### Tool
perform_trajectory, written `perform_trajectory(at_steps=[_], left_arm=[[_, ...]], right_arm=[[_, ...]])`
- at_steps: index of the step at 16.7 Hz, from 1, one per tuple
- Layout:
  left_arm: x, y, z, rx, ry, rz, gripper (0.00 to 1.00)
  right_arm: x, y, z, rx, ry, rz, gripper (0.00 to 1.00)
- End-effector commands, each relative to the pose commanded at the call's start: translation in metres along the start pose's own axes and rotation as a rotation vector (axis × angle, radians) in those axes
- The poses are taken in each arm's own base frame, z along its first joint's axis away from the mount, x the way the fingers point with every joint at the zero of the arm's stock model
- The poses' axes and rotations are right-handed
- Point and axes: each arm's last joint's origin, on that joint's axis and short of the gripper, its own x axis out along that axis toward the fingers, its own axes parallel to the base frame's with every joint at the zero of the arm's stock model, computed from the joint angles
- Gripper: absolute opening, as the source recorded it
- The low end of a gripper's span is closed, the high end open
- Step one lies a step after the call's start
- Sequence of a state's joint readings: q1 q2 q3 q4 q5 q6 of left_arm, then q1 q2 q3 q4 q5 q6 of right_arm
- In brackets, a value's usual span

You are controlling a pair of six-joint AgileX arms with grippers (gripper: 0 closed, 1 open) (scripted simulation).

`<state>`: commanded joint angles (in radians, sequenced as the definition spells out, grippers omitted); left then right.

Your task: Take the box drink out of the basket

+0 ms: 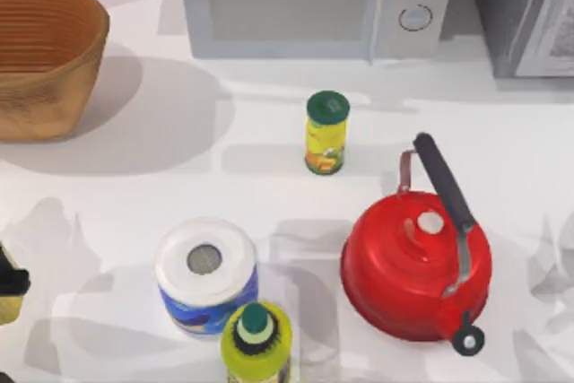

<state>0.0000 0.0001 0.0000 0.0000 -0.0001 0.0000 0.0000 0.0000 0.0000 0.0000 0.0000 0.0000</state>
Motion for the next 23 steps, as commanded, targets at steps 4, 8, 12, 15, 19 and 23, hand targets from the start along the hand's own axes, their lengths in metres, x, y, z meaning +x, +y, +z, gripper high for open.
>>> perform_trajectory(at_steps=[4,8,12,15,19,23], left_arm=[[0.001,0.0,0.0,-0.001,0.011,0.005,0.0],[0.007,-0.009,0.004,-0.016,0.074,0.035,0.0],[0.02,-0.029,0.022,-0.018,0.127,0.132,0.0],[0.035,-0.053,0.036,-0.01,0.146,0.229,0.0],[0.052,-0.097,0.044,0.009,0.136,0.374,0.0],[0.061,-0.142,0.042,0.008,0.079,0.521,0.0]], right_arm=[[0.0,0.0,0.0,0.0,0.0,0.0,1.0],[0.0,0.0,0.0,0.0,0.0,0.0,1.0],[0.0,0.0,0.0,0.0,0.0,0.0,1.0],[0.0,0.0,0.0,0.0,0.0,0.0,1.0],[0.0,0.0,0.0,0.0,0.0,0.0,1.0],[0.0,0.0,0.0,0.0,0.0,0.0,1.0]])
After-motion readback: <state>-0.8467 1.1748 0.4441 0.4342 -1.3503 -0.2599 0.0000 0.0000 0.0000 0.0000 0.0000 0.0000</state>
